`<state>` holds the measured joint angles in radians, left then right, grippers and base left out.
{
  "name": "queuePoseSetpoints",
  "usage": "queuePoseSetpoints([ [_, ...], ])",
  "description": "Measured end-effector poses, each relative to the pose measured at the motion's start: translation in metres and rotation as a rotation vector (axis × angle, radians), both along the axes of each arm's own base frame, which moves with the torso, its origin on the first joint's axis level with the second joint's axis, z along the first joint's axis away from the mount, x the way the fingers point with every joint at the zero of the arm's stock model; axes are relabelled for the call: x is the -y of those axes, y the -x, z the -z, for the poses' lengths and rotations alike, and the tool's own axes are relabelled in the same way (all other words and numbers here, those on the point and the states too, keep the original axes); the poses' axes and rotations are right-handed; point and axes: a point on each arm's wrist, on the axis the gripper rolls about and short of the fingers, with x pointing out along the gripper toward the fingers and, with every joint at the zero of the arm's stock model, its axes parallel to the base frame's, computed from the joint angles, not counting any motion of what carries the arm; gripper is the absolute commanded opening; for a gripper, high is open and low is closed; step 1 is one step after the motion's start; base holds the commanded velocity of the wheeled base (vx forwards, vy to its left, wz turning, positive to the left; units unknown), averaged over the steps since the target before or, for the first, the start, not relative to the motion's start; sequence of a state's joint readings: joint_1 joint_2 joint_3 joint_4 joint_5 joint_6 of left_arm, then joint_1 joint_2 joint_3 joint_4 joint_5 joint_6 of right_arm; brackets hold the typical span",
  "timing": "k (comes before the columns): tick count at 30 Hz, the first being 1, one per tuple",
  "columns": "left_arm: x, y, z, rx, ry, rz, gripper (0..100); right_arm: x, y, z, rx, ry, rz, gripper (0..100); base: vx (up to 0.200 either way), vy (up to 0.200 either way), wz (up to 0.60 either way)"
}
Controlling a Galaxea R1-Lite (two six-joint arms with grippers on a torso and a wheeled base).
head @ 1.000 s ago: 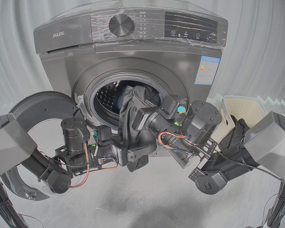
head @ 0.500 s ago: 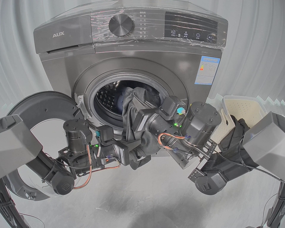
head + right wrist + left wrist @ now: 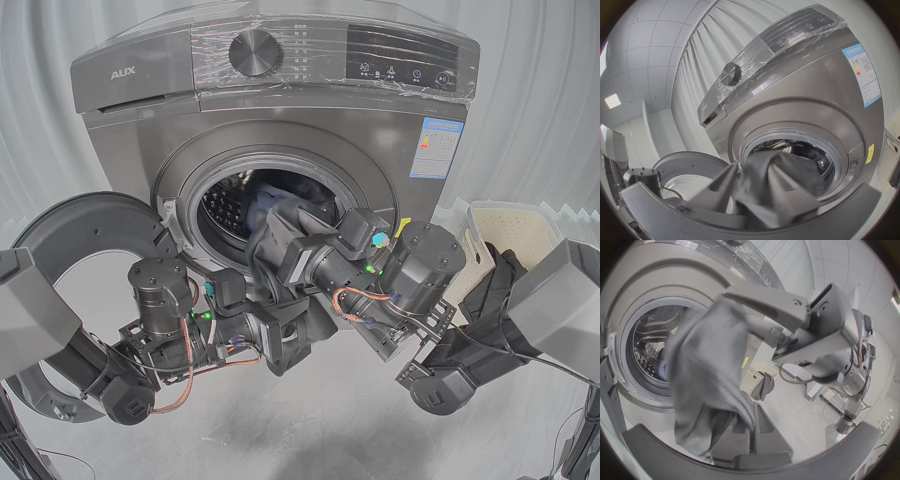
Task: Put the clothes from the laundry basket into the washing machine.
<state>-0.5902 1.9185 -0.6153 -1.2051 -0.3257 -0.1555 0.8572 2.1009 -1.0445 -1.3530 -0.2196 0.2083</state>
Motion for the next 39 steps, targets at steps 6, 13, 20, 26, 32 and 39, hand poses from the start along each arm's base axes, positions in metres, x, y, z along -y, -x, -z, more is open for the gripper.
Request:
queuePoseSetpoints([
  [6, -0.004, 0.001, -0.006, 0.017, 0.011, -0.014, 0, 0.001, 0.001, 0.003, -0.009, 0.01, -0.001, 100, 0.0, 0.0, 0.0],
  [13, -0.006, -0.001, -0.013, 0.05, 0.036, -0.063, 0, 0.008, -0.004, 0.003, -0.012, 0.016, 0.024, 100, 0.0, 0.0, 0.0],
  [20, -0.013, -0.002, -0.023, 0.098, 0.069, -0.093, 0, 0.031, -0.017, 0.004, -0.03, 0.036, 0.095, 100, 0.0, 0.0, 0.0],
  [26, -0.019, 0.0, -0.033, 0.128, 0.088, -0.13, 0, 0.053, -0.021, 0.015, -0.065, 0.08, 0.147, 100, 0.0, 0.0, 0.0],
  [32, -0.022, 0.002, -0.041, 0.153, 0.105, -0.161, 0, 0.068, -0.015, 0.039, -0.13, 0.166, 0.162, 100, 0.0, 0.0, 0.0],
  [39, -0.021, 0.0, -0.05, 0.175, 0.117, -0.192, 0, 0.077, 0.002, 0.074, -0.217, 0.301, 0.14, 100, 0.0, 0.0, 0.0],
])
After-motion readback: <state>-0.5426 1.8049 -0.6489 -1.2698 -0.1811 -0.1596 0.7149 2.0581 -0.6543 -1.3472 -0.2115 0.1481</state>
